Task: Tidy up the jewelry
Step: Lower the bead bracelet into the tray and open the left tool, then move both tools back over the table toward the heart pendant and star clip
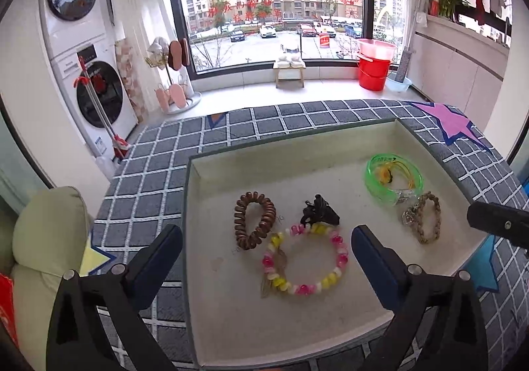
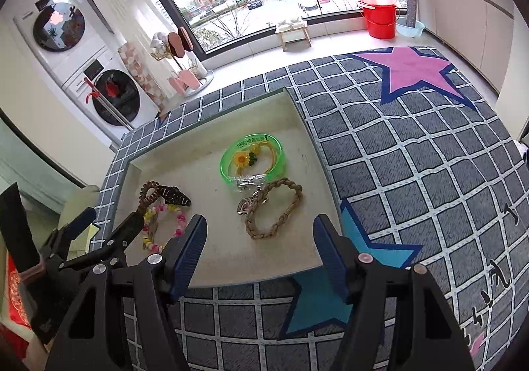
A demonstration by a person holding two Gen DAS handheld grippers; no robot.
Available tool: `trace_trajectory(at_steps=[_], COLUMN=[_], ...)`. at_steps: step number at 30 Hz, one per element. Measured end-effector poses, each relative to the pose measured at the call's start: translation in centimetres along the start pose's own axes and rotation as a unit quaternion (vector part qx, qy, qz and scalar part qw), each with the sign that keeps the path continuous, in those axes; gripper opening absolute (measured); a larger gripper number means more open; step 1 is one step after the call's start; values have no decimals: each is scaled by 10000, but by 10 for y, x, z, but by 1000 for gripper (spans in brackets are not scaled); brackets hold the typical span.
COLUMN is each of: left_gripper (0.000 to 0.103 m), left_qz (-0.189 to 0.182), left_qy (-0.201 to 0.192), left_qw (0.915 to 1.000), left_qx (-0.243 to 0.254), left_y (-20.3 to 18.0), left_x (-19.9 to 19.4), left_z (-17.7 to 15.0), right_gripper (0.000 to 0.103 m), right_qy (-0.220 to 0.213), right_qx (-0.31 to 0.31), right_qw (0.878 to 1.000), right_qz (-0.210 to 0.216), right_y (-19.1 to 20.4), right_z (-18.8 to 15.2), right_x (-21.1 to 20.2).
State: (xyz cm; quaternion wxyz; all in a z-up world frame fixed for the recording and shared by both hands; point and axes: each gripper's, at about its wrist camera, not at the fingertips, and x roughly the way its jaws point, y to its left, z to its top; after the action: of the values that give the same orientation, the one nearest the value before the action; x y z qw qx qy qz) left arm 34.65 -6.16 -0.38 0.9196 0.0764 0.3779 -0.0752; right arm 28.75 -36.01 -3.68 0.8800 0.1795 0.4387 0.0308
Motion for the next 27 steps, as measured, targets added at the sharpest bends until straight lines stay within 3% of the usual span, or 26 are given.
trace_trajectory(at_steps=[1,6,10,17,27], left_gripper=[103,103,103,103,103], left_qz=[2,-17,-61,-130,-467], left_qy=[-8,-36,-39,-10,265], left_qw=[10000,10000,9999,9998,9984], left_qx=[24,83,112,147,198], left_y=[1,0,2,8,17], left_x=[-3,-16,-30,-54,-78], left_z=[-1,-9,-17,-39,-88], right_gripper=[93,103,103,103,103], right_qy=[-67,-415,-545,-208,28], right_qx=[-1,-68,-158,-299,-670], right_qw=[10000,9991,9983,9992,9972], right_qz=[11,67,123,192,323], right_y=[0,6,13,19,29], right_z=[-1,-8,-13,-30,-83], right_x=[-3,-18,-30,-48,-74])
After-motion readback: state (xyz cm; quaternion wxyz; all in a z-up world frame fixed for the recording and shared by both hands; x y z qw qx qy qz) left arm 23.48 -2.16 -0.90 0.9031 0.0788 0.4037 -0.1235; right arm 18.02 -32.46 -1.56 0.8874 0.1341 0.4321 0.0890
